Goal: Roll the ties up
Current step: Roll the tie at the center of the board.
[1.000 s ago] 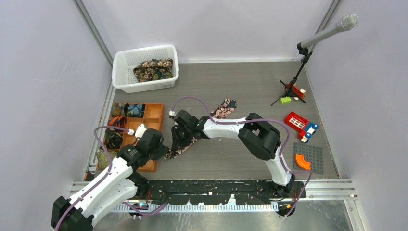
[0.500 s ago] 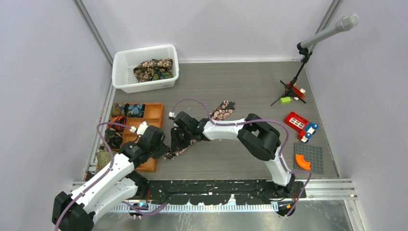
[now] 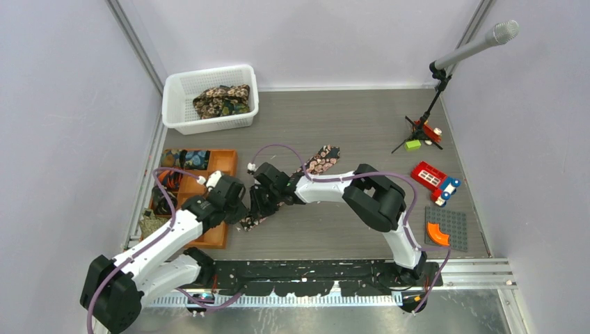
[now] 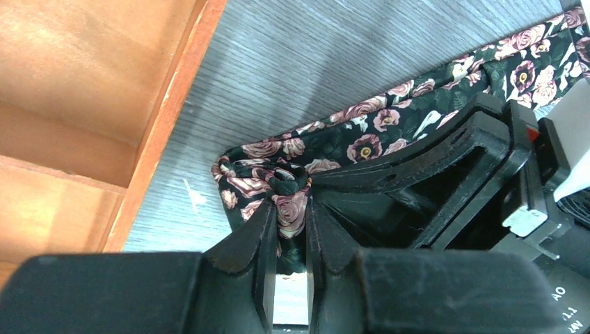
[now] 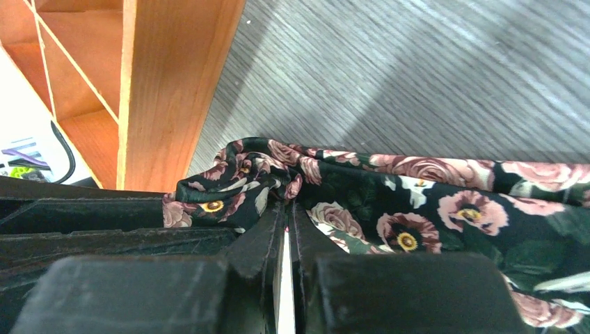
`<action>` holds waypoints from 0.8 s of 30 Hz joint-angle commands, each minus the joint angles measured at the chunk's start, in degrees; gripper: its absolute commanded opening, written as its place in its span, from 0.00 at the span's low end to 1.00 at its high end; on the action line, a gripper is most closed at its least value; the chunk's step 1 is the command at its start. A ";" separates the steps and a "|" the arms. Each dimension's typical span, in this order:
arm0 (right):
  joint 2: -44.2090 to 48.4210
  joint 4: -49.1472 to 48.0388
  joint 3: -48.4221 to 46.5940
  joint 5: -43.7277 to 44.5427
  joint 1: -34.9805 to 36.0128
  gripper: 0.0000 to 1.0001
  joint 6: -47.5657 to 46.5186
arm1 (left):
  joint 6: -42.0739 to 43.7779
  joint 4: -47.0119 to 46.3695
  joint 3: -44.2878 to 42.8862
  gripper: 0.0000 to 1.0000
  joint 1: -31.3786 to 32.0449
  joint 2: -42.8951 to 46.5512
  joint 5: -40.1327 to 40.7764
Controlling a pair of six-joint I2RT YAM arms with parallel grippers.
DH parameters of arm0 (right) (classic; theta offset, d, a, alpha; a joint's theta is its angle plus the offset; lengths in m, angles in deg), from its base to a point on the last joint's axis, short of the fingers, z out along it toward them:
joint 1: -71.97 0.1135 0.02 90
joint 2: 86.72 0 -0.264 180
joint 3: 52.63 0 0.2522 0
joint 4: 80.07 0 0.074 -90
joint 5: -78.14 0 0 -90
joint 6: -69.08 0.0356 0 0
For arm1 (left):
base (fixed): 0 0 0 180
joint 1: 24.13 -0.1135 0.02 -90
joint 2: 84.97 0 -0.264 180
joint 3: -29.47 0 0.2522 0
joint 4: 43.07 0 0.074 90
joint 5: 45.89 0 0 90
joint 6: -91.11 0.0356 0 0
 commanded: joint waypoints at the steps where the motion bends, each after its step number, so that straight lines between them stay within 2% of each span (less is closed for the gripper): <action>1: 2.32 -0.39 -0.18 -0.35 -0.25 0.12 -1.57 | 1.05 -5.17 -1.48 0.00 -0.30 -2.09 -0.37; 12: 7.29 6.95 0.44 3.36 -2.53 0.12 -6.27 | 1.51 -8.08 -1.42 0.00 -0.26 -6.63 0.72; 19: 13.01 8.33 5.03 4.97 -4.36 0.13 -7.54 | 1.77 -9.74 -1.42 0.00 -0.32 -8.23 1.14; 22: 14.37 9.03 6.38 5.43 -4.51 0.13 -7.94 | 1.71 -10.58 -1.55 0.04 -0.30 -9.06 1.13; 24: 14.92 9.01 7.18 5.37 -4.52 0.13 -7.92 | 1.57 -10.92 -1.79 0.11 -0.26 -9.67 0.85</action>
